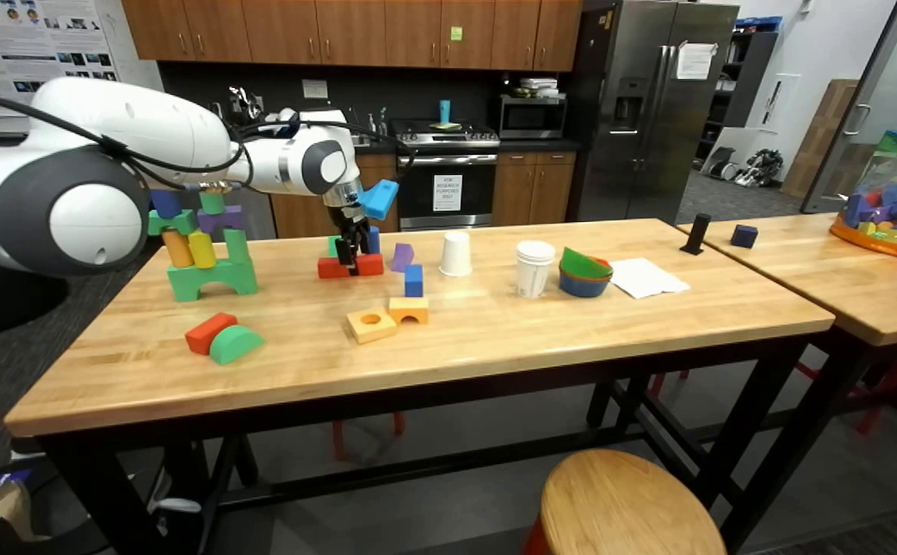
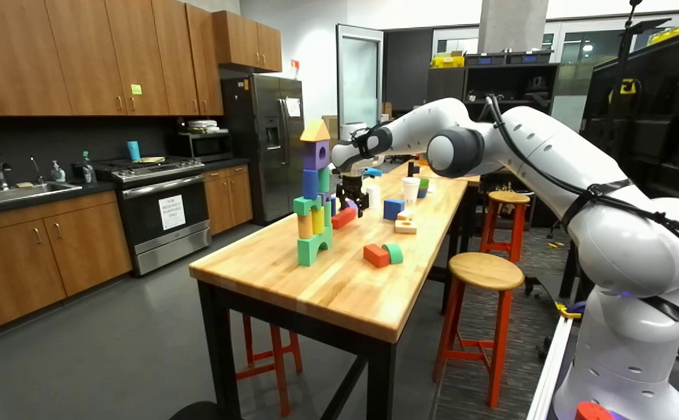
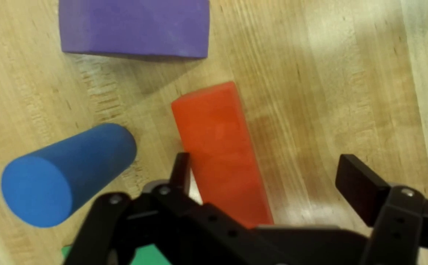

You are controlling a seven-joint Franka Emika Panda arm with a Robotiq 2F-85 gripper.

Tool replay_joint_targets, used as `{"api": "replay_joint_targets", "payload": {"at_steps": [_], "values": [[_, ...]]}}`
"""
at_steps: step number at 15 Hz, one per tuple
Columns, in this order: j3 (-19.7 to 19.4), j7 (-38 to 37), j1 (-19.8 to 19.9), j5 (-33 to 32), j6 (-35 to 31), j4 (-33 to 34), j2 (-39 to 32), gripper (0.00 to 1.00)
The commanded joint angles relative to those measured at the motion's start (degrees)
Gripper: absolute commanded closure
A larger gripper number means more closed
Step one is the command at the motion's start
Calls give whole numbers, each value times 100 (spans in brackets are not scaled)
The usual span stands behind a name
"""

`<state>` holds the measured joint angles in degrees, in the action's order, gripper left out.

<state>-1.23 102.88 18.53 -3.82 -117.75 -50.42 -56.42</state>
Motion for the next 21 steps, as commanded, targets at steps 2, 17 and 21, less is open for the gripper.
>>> {"api": "replay_joint_targets", "payload": {"at_steps": [2,17,21], "values": [[107,137,65,85,-83,316,-175,0],[173,181,67,66,-180,698,-550,0],[168,203,81,61,-157,766,-599,26]]}}
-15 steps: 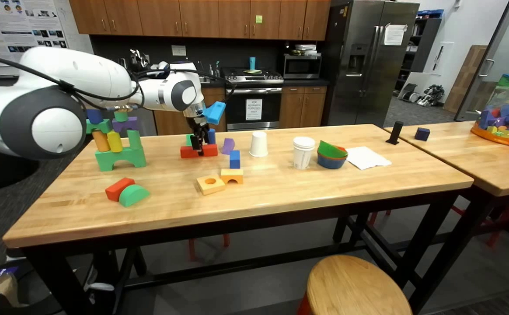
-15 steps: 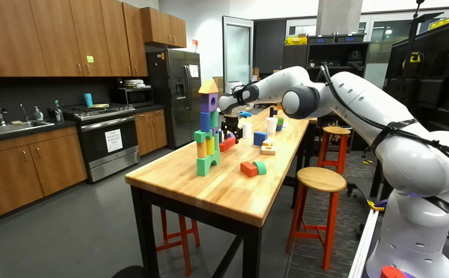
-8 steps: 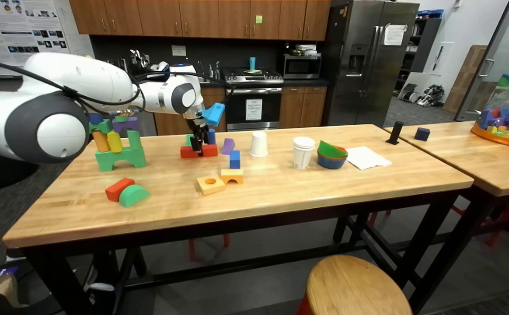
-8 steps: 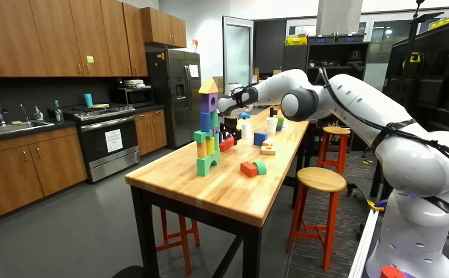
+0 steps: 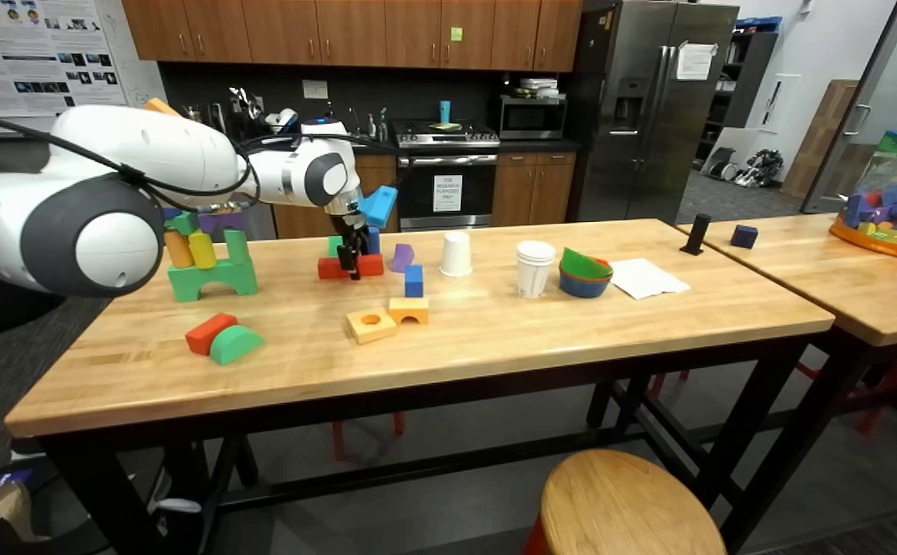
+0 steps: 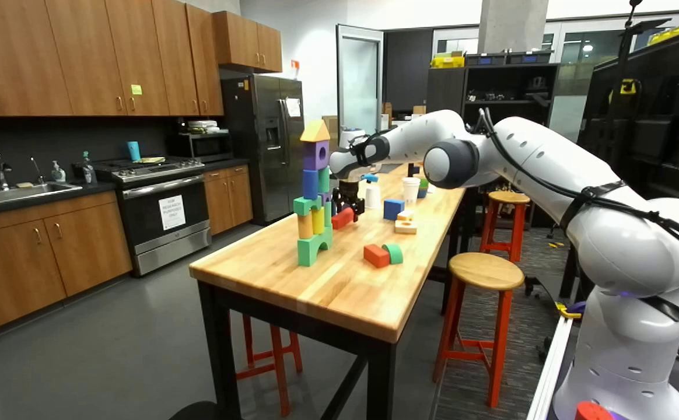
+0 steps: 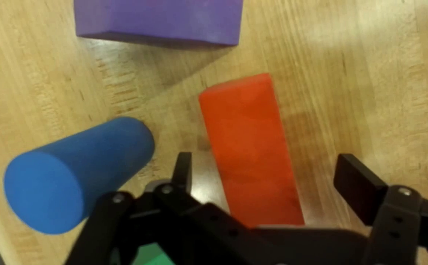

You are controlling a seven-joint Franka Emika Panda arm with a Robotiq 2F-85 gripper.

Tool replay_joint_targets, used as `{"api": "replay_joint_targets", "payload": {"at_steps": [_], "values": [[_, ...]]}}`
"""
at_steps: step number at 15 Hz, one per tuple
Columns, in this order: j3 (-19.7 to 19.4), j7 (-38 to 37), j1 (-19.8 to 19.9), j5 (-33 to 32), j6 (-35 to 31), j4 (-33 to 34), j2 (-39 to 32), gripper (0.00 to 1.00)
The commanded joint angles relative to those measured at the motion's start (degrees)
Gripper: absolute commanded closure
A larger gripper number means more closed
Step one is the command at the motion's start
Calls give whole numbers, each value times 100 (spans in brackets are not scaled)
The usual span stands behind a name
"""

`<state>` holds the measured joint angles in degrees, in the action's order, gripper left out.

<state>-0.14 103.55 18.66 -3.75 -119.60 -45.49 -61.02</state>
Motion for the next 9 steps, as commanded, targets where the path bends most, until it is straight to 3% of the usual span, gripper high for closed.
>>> {"api": "replay_joint_targets", "payload": {"at_steps": [1,7,9], "values": [[56,142,74,52,25,293,-150,32],[60,172,114,56,23,348,-172,79],[60,177,120,53,25,345,-173,84]]}}
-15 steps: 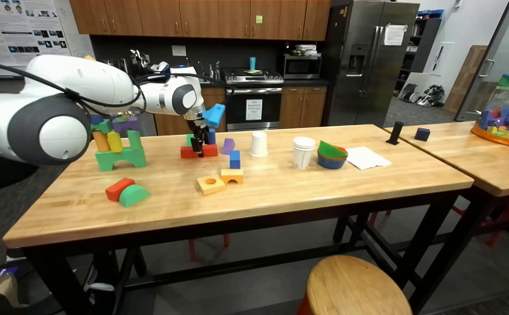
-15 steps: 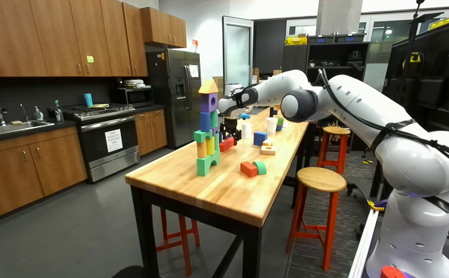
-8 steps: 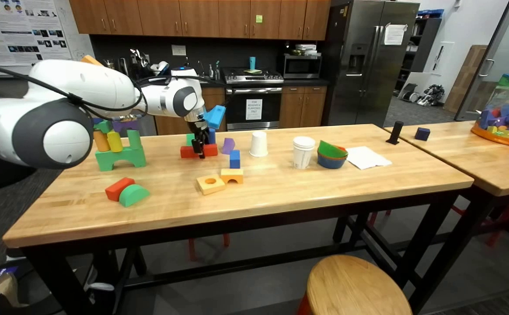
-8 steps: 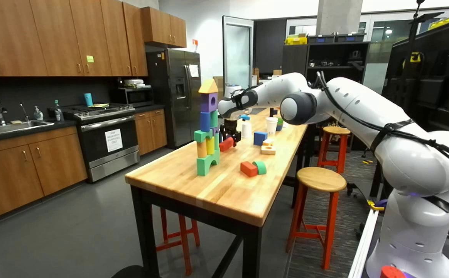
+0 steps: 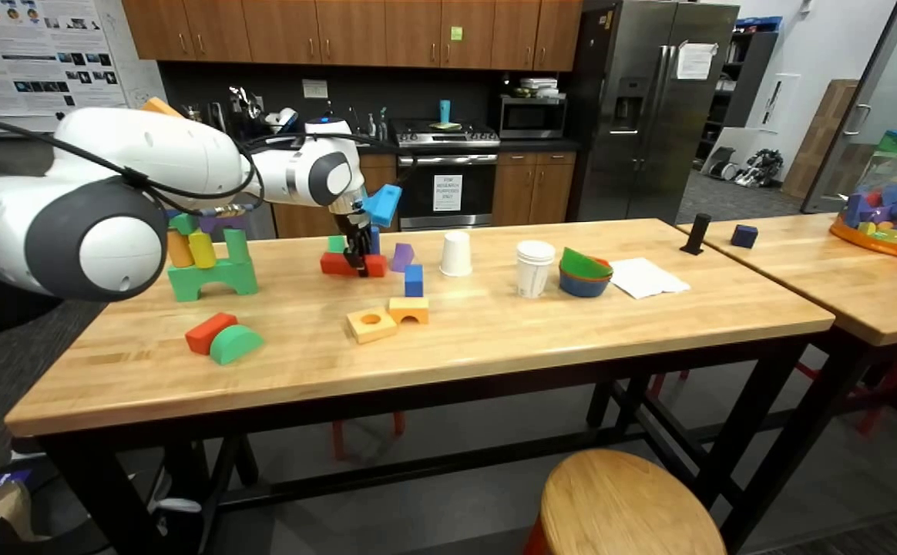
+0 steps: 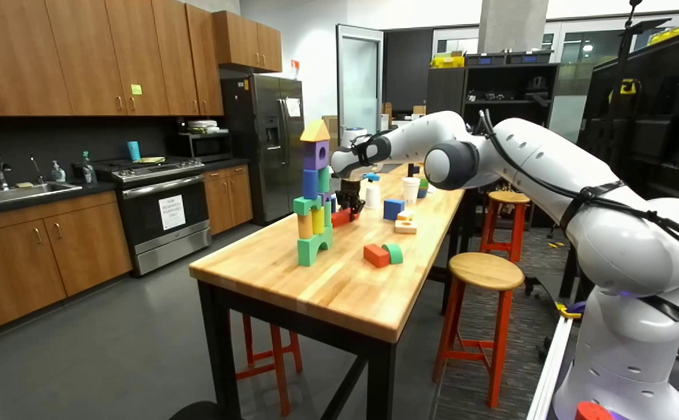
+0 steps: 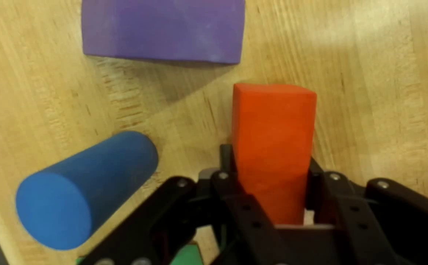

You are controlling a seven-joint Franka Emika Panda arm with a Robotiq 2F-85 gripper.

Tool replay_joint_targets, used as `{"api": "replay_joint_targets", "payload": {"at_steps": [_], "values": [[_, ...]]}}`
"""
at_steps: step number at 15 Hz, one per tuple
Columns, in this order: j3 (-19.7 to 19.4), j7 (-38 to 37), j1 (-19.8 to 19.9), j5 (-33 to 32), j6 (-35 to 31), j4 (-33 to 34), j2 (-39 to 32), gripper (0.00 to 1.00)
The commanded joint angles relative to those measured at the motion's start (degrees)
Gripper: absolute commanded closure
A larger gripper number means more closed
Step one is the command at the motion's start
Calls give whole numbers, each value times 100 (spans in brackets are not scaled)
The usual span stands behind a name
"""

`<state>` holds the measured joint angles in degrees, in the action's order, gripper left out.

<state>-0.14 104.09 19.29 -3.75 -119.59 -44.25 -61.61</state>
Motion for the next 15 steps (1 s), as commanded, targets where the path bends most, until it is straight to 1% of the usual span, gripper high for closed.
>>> {"api": "replay_joint_targets", "payload": {"at_steps": [1,6,12,15], "values": [[53,130,60,44,22,217,-109,84],[5,244,108,2,-46,115,11,84],[50,299,403,82,-382,-80,329,84],[67,349,545,90,-433,-170,567,84]]}}
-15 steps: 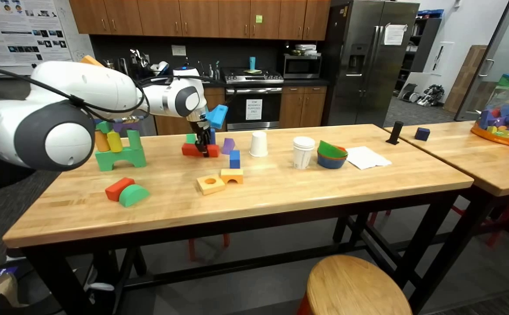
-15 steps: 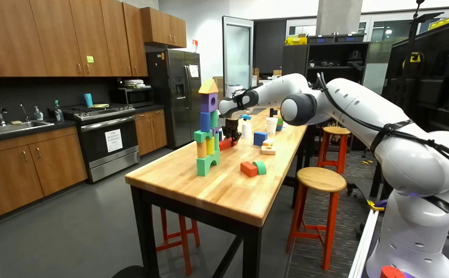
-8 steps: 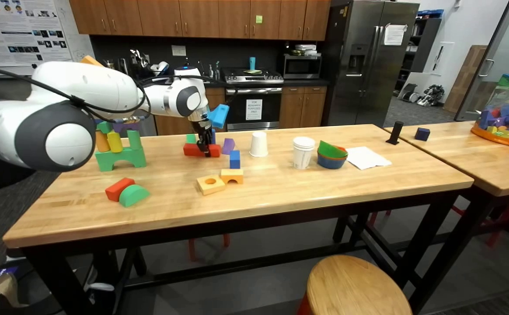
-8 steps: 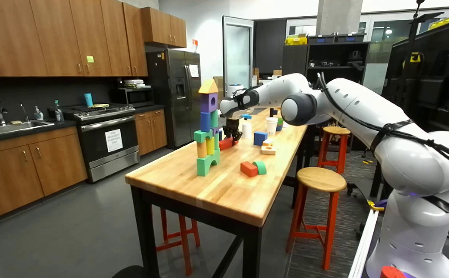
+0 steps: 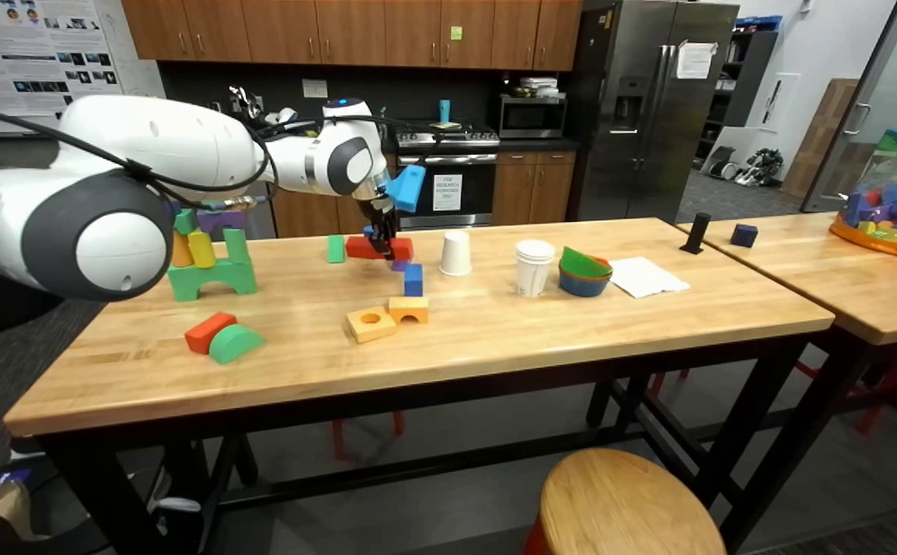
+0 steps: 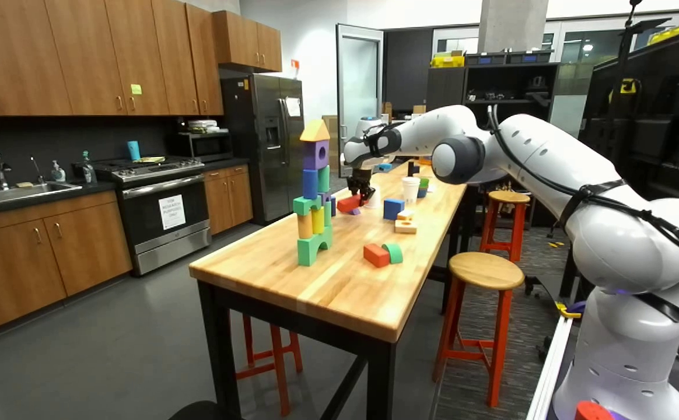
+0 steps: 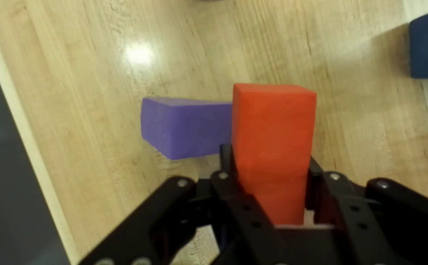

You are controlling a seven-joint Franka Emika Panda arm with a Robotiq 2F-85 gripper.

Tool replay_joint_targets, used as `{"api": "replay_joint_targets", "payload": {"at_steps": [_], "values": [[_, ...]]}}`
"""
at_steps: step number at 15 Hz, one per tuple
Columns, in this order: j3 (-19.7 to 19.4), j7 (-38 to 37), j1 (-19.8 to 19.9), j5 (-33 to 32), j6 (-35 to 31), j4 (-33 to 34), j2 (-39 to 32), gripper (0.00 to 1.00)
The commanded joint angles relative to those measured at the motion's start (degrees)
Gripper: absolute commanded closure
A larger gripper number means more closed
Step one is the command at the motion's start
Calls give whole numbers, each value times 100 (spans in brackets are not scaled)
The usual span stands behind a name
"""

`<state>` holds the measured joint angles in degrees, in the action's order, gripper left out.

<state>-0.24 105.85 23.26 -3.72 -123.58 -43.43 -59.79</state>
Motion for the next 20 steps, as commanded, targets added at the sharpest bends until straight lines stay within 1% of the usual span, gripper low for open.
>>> {"api": "replay_joint_targets", "payload": {"at_steps": [1,6,10,14,16,18,19,20], "values": [[79,189,185,88,-23,-283,475,84],[101,385,326,83,75,-561,1132,84],[125,524,410,123,211,-1057,1807,84],[168,598,526,268,292,-1874,2572,84],[232,545,591,482,26,-2444,2993,84],[344,655,678,811,-263,-2944,3373,84],[350,689,690,902,-317,-3203,3565,84],[383,776,730,1016,-197,-3459,3772,84]]}}
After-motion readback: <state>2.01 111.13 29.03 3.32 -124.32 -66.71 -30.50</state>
